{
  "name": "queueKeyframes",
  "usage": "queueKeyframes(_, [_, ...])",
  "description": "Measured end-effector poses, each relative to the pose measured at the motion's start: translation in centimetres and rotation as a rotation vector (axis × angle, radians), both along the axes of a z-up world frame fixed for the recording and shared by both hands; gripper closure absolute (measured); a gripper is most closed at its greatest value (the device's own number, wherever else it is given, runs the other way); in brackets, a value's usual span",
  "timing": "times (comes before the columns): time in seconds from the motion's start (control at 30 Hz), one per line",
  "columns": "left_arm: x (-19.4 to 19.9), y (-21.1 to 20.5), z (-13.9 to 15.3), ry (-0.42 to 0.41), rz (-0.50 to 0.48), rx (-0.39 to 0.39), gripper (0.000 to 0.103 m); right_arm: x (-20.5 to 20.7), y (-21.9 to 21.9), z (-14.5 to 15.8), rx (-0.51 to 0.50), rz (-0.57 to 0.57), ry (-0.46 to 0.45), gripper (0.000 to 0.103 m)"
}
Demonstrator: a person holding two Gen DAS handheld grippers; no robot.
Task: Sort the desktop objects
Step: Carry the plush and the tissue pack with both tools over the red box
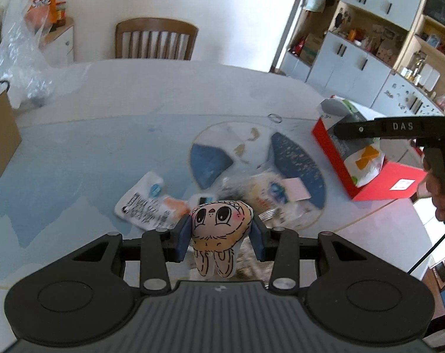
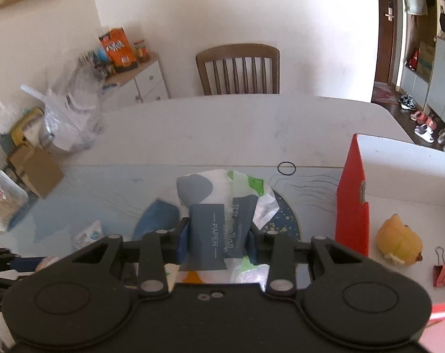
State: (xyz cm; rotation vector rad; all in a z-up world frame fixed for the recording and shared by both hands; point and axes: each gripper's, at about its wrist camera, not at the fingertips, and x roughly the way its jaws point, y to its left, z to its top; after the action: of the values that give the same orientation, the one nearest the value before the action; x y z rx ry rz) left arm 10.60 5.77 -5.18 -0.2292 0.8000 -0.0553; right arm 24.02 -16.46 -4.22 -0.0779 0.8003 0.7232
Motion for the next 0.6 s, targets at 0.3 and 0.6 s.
queueKeyframes(0.3, [0.5,-3.1,2.7,-0.047,-0.058,0.008,0.063,-2.4,-2.4,1.5,0.032,0.000,0.029,0.066])
queueKeyframes(0.6, [2.1,-7.4,4.4,-0.084,-0.133,0.016,0.063,-3.3,-6.9,2.9,0.046,-0.045,0.014,0.066])
